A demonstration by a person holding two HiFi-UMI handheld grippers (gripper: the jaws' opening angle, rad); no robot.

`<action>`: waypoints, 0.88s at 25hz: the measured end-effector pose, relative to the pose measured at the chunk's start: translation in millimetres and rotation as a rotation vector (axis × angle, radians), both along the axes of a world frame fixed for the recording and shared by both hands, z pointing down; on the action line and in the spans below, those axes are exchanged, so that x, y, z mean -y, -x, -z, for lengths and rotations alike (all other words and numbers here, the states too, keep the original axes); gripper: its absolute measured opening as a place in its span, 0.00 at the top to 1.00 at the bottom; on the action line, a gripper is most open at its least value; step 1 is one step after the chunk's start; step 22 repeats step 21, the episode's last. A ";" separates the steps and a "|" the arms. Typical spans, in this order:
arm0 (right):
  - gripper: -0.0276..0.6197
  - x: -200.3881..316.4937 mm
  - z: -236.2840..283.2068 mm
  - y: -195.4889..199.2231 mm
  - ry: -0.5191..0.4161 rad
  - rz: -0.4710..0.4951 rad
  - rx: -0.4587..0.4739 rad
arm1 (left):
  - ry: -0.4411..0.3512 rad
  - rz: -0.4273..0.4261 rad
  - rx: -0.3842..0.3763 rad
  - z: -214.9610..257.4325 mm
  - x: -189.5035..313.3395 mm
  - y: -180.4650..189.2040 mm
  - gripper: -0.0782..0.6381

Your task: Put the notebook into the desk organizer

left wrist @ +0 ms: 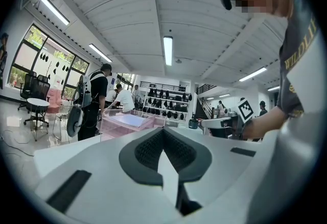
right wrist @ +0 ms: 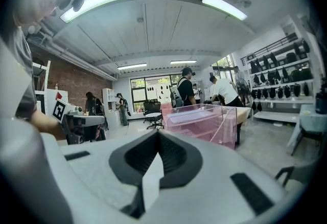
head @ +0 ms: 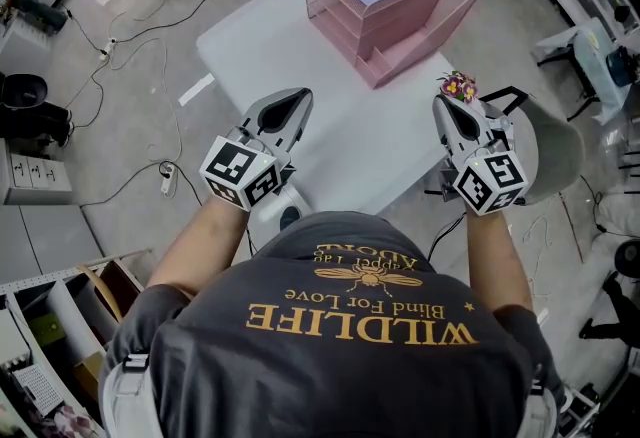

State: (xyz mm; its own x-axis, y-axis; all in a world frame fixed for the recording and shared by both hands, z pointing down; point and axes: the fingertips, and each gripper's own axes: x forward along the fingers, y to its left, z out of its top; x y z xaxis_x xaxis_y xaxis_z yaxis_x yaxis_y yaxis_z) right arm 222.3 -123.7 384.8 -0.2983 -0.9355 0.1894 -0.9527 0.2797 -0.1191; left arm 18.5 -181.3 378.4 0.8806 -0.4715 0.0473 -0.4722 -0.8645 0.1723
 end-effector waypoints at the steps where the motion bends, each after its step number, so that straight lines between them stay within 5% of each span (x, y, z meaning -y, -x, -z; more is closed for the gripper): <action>1: 0.96 -0.2 0.0 0.0 0.000 0.001 -0.002 | 0.000 0.000 -0.001 0.2 -0.4 0.0 0.89; 22: 0.96 0.9 1.0 1.3 0.000 0.010 -0.018 | -0.009 -0.006 -0.001 2.6 -0.7 0.3 0.89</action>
